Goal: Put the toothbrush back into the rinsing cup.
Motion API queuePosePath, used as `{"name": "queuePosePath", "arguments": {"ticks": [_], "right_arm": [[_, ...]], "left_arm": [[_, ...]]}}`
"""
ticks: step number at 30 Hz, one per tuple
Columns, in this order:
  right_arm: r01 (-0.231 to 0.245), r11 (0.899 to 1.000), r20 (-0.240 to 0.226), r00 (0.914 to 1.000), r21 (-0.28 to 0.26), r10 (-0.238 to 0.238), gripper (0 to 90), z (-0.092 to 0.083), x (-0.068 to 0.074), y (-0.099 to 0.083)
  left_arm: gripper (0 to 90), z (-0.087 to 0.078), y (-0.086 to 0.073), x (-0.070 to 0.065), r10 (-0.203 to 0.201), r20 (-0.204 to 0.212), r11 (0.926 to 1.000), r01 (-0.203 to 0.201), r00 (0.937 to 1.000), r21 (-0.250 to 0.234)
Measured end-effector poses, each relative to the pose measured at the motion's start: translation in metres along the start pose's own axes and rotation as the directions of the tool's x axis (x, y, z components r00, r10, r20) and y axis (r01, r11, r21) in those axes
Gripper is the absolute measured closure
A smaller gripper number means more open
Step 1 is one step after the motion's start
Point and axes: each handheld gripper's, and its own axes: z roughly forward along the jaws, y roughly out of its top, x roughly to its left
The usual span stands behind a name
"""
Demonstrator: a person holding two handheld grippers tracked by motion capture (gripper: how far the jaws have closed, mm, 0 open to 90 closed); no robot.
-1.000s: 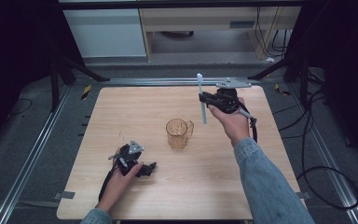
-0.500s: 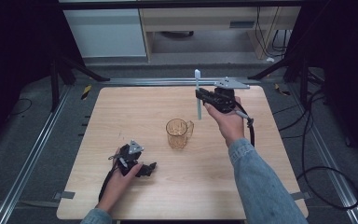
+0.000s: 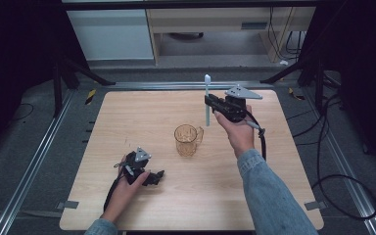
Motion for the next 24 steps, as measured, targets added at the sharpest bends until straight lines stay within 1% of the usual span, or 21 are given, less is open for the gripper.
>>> {"name": "queuePosePath", "arguments": {"ticks": [3,8,11,16,17,20,24], "right_arm": [[-0.008,1.000,-0.004,1.0000,-0.020,0.008,79.3,-0.001,0.002,-0.002],[-0.005,0.999,-0.004,1.0000,-0.034,0.005,79.3,-0.002,0.004,-0.005],[-0.005,0.999,-0.007,1.0000,-0.051,0.004,79.3,-0.003,0.007,-0.009],[-0.004,0.998,-0.012,0.9999,-0.063,0.004,79.3,-0.003,0.009,-0.015],[0.003,0.998,-0.010,0.9999,-0.062,-0.004,79.3,-0.003,0.011,-0.017],[0.009,0.997,-0.012,0.9999,-0.075,-0.010,79.3,-0.003,0.011,-0.019],[0.003,0.996,-0.015,0.9999,-0.087,-0.004,79.3,-0.001,0.010,-0.020]], "left_arm": [[0.0,0.000,0.000,0.000,0.002,0.000,1.0000,-0.002,1.0000,0.002],[0.0,0.000,0.000,0.000,0.002,0.000,1.0000,-0.002,1.0000,0.002],[0.0,0.000,0.000,0.000,0.003,0.000,1.0000,-0.003,1.0000,0.003],[0.0,0.000,0.000,0.000,0.003,0.000,1.0000,-0.003,1.0000,0.003],[0.0,0.000,0.000,0.000,0.003,0.000,1.0000,-0.003,1.0000,0.002],[0.0,0.000,0.000,0.000,0.003,0.000,1.0000,-0.003,1.0000,0.002],[0.0,0.000,0.000,0.000,0.003,0.000,1.0000,-0.003,1.0000,0.003]]}}
